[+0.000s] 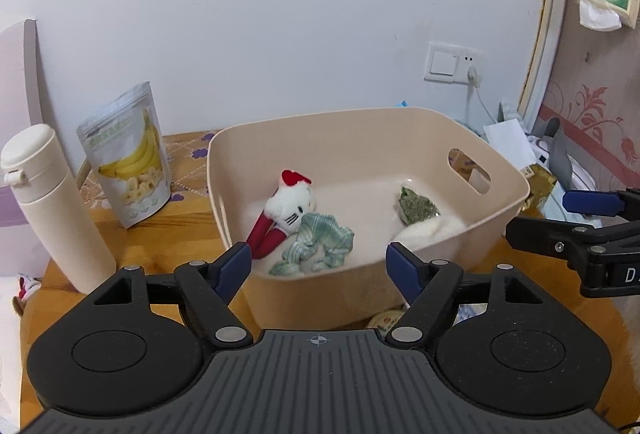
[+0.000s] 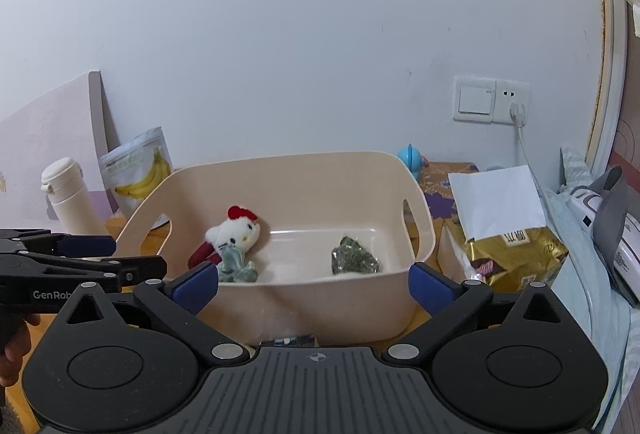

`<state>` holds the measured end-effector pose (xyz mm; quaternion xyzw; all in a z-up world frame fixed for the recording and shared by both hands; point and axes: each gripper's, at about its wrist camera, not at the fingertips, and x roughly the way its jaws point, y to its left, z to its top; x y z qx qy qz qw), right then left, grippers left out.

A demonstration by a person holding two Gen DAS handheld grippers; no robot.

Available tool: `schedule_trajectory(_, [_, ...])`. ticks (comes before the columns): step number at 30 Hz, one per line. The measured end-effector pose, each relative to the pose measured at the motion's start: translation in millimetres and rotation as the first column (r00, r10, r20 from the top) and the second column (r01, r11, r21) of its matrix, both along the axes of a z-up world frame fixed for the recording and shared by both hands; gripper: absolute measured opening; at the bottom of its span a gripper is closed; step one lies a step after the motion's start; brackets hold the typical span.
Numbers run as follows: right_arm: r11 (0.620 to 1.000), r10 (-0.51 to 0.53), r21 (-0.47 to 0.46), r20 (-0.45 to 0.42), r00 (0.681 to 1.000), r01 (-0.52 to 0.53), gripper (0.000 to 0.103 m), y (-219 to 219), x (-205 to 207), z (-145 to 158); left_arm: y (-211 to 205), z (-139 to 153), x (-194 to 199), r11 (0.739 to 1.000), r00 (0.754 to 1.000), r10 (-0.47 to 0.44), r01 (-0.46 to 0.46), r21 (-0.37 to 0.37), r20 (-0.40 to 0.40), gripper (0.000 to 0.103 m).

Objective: Organize objects
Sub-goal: 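Open left tool to drop scrunchie in basket while right tool drops the plush, then move left tool to blue cartoon box while right tool approaches black yellow-striped box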

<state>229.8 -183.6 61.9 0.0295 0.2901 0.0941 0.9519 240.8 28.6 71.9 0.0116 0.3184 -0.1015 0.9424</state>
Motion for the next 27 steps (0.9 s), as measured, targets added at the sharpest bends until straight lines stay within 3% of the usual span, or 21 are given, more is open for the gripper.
schedule_trajectory(17, [1.0, -0.006, 0.004, -0.116, 0.993, 0.007, 0.103, 11.2, -25.0, -43.0, 16.5, -31.3, -24.6, 1.0, 0.998, 0.014, -0.014, 0.009, -0.063, 0.077])
schedule_trajectory(27, [0.999, 0.03, 0.018, -0.206, 0.978, -0.026, 0.103, 36.4, -34.4, -76.3, 33.5, -53.0, -32.6, 0.998, 0.992, 0.07, -0.07, -0.001, -0.109, 0.077])
